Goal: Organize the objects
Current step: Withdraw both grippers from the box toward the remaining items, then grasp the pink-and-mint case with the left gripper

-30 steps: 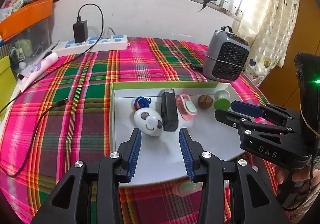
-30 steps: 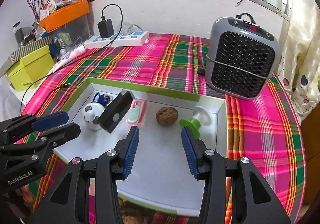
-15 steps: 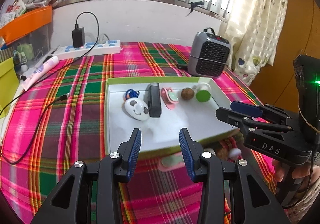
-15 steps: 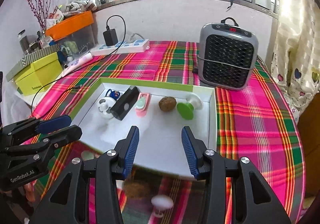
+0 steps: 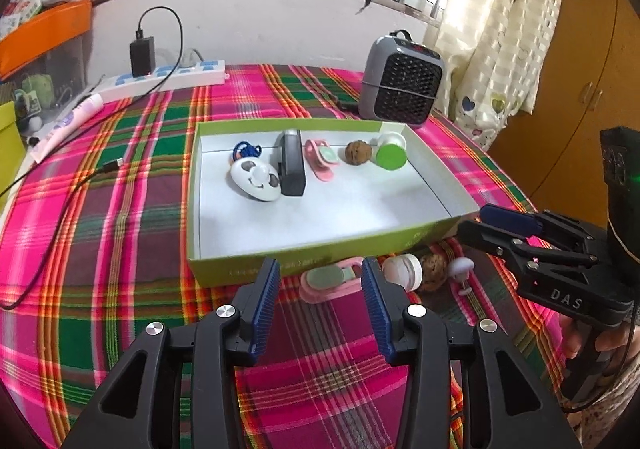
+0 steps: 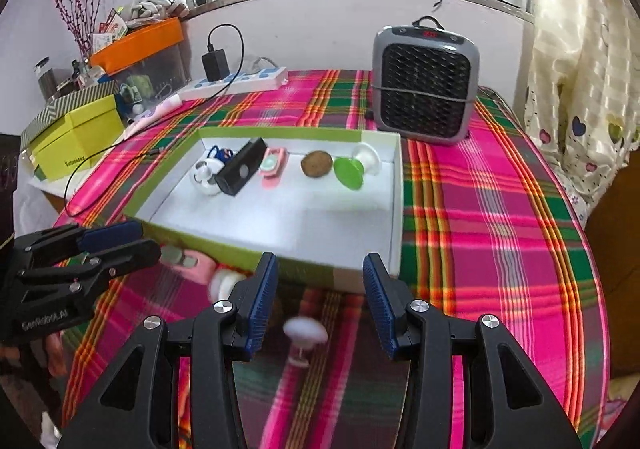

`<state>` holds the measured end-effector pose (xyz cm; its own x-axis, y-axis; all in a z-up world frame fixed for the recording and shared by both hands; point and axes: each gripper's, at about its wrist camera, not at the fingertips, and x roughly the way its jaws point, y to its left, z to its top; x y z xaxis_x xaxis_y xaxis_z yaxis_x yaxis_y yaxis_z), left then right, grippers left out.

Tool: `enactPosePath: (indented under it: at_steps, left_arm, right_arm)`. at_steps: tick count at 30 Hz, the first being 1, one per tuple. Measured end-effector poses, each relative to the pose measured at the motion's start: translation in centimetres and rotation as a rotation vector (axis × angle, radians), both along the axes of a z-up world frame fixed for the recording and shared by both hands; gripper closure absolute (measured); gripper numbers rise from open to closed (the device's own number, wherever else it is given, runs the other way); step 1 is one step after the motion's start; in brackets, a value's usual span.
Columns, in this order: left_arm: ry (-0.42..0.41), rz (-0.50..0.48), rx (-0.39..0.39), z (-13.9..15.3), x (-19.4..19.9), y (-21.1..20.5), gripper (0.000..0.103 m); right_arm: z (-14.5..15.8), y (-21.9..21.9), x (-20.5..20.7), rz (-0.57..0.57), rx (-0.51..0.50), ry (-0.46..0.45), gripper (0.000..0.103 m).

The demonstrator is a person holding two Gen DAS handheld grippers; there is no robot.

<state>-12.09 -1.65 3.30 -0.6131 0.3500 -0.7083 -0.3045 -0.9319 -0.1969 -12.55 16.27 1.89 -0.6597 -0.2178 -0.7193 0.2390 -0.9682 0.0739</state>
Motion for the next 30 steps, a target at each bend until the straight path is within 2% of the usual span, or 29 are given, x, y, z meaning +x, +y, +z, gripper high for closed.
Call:
enactPosePath:
  at_steps: [21, 30]
  left_arm:
    - [-0.035, -0.124, -0.002, -1.0, 1.2, 2.4, 0.062]
    - [-0.02, -0.11, -0.044, -0.9, 0.5, 2.1, 0.062]
  right_arm:
    - [-1.8, 0.5, 1.4, 0.009, 0.011, -0.04, 0.058]
    - [-2.4, 0.0, 1.5, 0.031, 0.029, -0.063, 0.058]
